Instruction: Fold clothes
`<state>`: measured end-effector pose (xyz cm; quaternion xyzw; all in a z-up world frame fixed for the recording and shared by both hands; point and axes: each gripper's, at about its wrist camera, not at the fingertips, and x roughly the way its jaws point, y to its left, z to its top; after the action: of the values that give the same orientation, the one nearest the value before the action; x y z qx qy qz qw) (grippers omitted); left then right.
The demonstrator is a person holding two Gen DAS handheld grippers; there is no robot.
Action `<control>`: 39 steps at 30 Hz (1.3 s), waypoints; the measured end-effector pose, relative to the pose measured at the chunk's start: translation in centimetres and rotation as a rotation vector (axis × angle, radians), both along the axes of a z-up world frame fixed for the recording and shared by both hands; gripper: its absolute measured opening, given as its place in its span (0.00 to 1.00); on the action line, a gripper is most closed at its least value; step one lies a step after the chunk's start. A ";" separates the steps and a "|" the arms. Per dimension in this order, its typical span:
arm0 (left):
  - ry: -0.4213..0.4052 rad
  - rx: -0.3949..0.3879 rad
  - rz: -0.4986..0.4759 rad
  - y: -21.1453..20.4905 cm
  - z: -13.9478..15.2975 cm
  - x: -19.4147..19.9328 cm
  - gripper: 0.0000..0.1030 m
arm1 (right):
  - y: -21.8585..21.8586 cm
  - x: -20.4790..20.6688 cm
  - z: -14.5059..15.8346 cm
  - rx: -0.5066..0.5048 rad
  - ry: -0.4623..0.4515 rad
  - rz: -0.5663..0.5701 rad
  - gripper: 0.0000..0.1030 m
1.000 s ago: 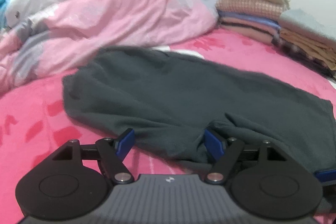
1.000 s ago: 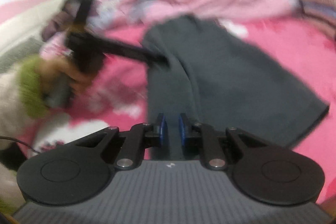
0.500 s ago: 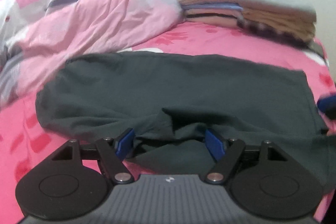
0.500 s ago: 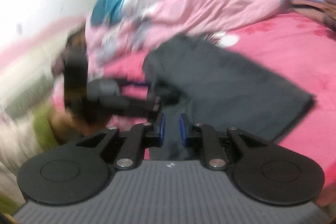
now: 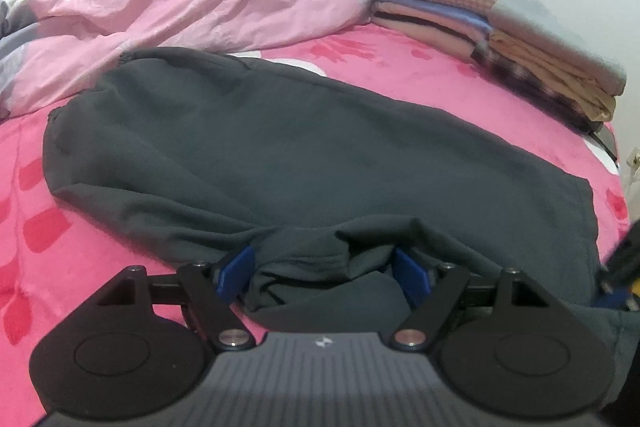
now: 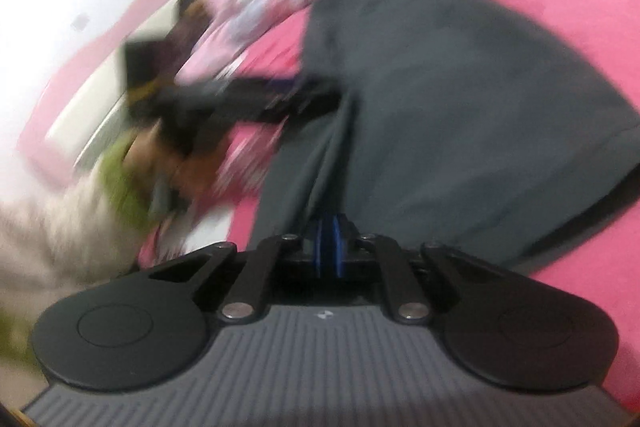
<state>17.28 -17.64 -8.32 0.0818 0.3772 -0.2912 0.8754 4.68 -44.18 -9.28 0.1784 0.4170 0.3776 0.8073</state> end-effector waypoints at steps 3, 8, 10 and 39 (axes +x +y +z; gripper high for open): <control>-0.002 0.004 -0.007 -0.1 -0.1 0.0 0.76 | -0.1 -2.0 0.7 -0.049 -0.018 0.079 0.03; -0.005 0.013 -0.011 -0.3 0.0 0.1 0.76 | -0.8 -4.7 3.2 -0.129 -0.083 0.057 0.05; -0.006 0.020 -0.013 -0.4 0.1 0.2 0.77 | -0.6 -5.8 4.7 -0.157 -0.181 -0.001 0.06; -0.390 0.288 -0.614 -3.1 0.3 -15.8 0.66 | -0.6 -0.3 -2.6 0.212 0.273 -0.264 0.04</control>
<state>1.45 -20.70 -7.99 0.3668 0.1985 -0.4627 0.7823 4.37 -44.80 -11.83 0.3647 0.4535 0.2825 0.7626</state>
